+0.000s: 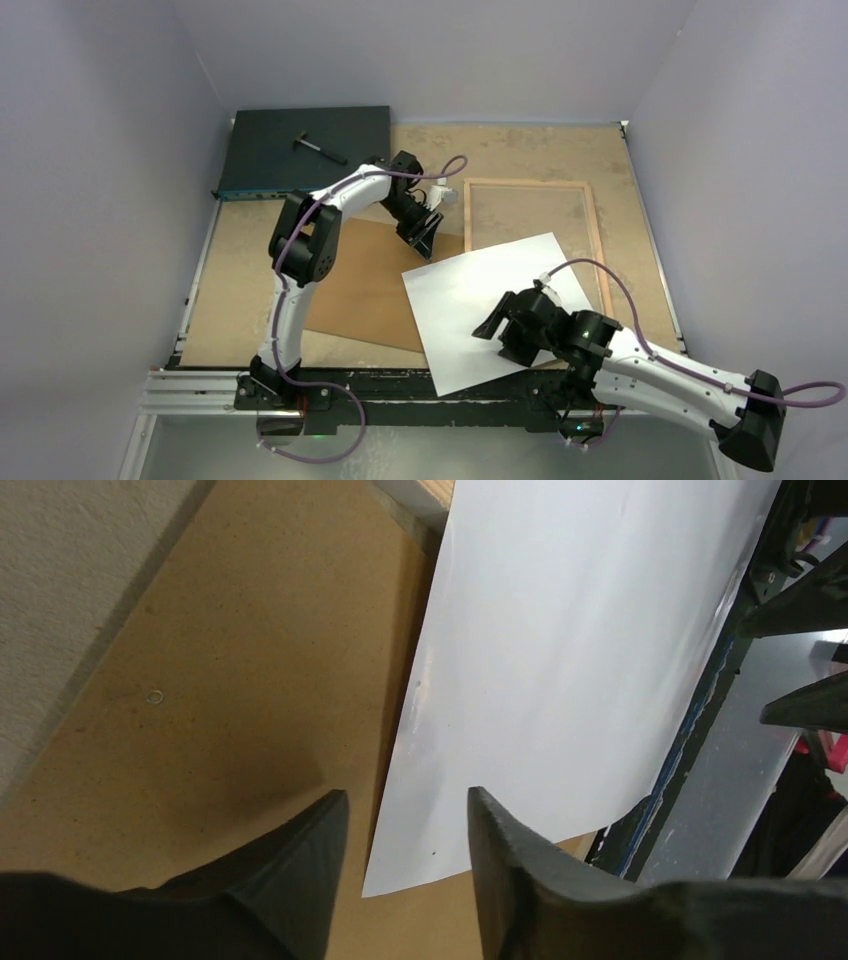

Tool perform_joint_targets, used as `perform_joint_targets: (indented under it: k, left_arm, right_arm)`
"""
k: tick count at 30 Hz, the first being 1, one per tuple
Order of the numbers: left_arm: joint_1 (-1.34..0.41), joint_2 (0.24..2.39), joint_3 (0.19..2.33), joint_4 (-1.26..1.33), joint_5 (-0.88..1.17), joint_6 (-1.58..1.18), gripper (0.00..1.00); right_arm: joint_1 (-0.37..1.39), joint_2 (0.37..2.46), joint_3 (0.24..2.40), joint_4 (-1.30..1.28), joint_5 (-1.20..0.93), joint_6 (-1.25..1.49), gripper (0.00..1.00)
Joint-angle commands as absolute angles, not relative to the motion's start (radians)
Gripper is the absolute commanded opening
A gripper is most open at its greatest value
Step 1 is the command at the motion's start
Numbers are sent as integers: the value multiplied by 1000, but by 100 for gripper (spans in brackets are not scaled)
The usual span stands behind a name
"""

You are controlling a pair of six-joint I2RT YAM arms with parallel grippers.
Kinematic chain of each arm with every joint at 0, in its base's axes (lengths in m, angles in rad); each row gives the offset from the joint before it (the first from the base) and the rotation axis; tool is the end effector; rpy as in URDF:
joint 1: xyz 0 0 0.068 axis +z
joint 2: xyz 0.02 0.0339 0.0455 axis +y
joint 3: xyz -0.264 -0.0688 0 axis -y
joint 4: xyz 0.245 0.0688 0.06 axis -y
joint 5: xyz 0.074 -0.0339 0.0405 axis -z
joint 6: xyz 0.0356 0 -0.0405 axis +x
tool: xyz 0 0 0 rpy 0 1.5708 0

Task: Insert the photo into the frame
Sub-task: Turn over the photo from the photo frame, then adjust the photo frame item on the photo frame.

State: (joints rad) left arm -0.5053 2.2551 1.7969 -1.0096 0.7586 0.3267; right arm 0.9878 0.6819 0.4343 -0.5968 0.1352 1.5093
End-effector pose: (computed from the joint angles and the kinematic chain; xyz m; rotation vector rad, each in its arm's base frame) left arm 0.3761 -0.2361 0.1642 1.2211 2.6173 -1.1597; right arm 0.0810 0.1141 0.1963 0.7481 2.5397 0.8974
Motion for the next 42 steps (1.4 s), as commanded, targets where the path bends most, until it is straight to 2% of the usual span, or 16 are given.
perform_joint_targets:
  k: [1,5,8,12,22,42]
  left_arm:
    - [-514,2214,1801,-932,783,277,51]
    - [-532,2230,1828,-902,791,265,67]
    - [-552,2254,1852,-902,800,272,84]
    - [-568,2301,1883,-912,803,276,87]
    - [-592,2408,2004,-975,838,305,86]
    - [-620,2444,2050,-1056,929,330,69]
  right_arm:
    - [987,677,466,-723,87,1507,79]
    - [987,627,479,-826,61,1518,84]
    - [987,604,491,-865,61,1528,85]
    - [986,632,496,-849,66,1528,87]
    - [987,680,452,-738,37,1521,86]
    - [986,690,387,-667,14,1538,84]
